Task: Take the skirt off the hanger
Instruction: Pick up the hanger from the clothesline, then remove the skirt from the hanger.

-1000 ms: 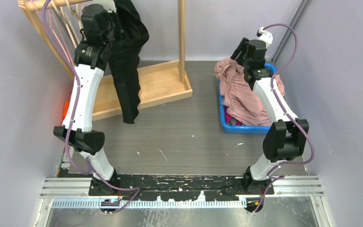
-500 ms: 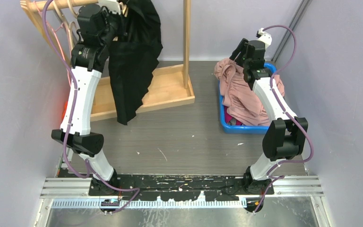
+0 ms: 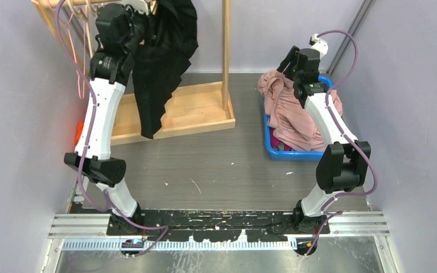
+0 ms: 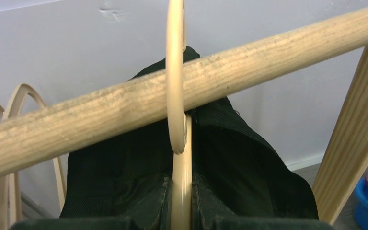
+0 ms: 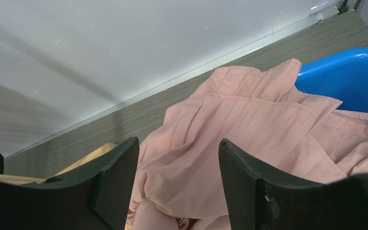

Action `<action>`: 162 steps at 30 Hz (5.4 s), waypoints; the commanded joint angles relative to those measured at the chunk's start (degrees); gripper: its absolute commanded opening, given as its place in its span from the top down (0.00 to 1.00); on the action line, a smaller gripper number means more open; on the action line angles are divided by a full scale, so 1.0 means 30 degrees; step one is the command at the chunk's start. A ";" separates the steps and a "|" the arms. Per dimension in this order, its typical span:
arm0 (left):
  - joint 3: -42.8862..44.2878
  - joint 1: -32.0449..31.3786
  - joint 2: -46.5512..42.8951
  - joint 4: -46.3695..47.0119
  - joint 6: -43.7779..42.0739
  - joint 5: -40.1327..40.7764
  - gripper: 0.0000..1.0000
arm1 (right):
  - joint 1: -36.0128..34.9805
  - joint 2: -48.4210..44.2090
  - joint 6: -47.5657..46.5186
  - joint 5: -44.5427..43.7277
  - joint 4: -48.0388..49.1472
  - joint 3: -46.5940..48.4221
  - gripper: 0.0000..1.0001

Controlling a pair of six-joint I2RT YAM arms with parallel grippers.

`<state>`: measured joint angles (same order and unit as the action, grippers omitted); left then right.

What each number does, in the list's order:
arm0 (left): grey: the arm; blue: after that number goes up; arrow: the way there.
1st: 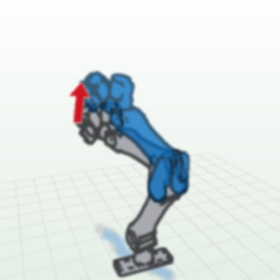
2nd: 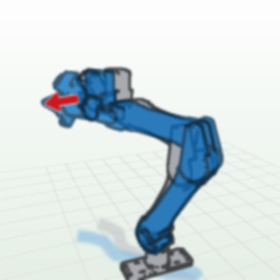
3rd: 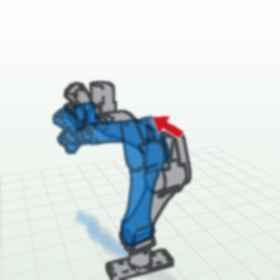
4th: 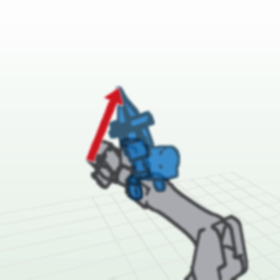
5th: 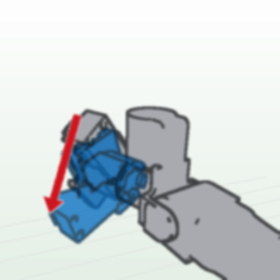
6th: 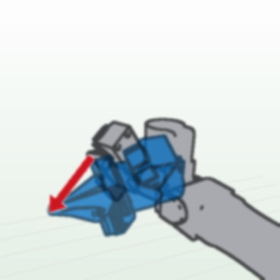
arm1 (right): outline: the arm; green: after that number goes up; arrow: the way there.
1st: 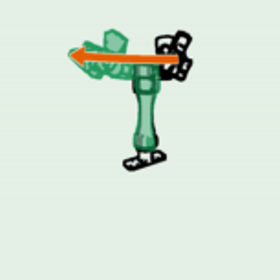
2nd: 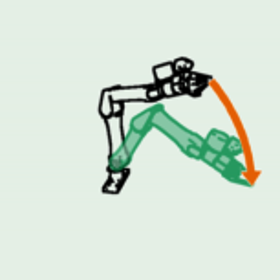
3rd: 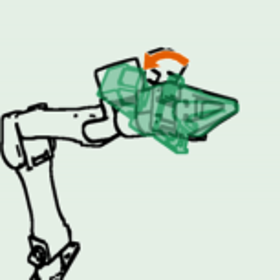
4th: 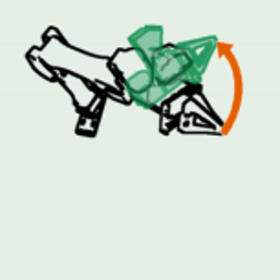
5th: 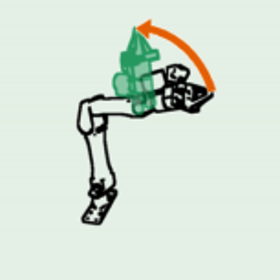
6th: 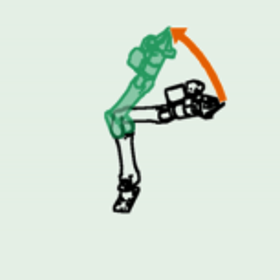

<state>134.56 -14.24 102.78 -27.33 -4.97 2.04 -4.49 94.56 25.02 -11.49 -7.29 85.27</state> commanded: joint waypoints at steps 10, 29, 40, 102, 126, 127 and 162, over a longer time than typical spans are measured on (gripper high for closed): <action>-0.8140 0.0026 -0.7193 0.2491 0.1327 -0.3537 1.00 | 0.0143 0.1085 0.0064 0.2871 0.1096 0.0746 0.34; -0.9776 -0.1057 -0.8701 -0.4118 0.1516 -0.8023 1.00 | -0.8028 -0.1821 -0.6522 0.6085 -0.1627 0.4157 0.21; -1.0584 -0.4592 -0.8053 -0.5244 0.0643 -0.4726 1.00 | -1.0866 -0.3993 -0.6251 0.5910 -0.3225 0.3885 0.22; -1.4230 -0.6037 -1.5923 -1.0023 0.1548 -0.3508 1.00 | -1.2683 -0.1695 -0.6454 -0.0332 -0.3181 0.4149 0.78; -1.2466 -0.6034 -1.6193 -1.0260 0.1284 -0.1501 1.00 | -1.1571 -0.0895 -0.6386 0.3332 -0.4095 0.3807 0.62; -1.2684 -0.6057 -1.5900 -0.9871 0.1256 -0.1523 1.00 | -1.1584 -0.1315 -0.6468 0.4085 -0.4091 0.3638 0.58; -1.2457 -0.6035 -1.4329 -0.7177 0.1130 -0.2165 1.00 | -1.2424 -0.1116 -0.5191 0.4854 -0.3514 0.3317 0.58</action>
<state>94.06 -32.18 62.81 -52.34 -2.37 -3.31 -41.63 89.32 8.51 6.04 -17.58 90.89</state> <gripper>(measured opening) 0.142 0.478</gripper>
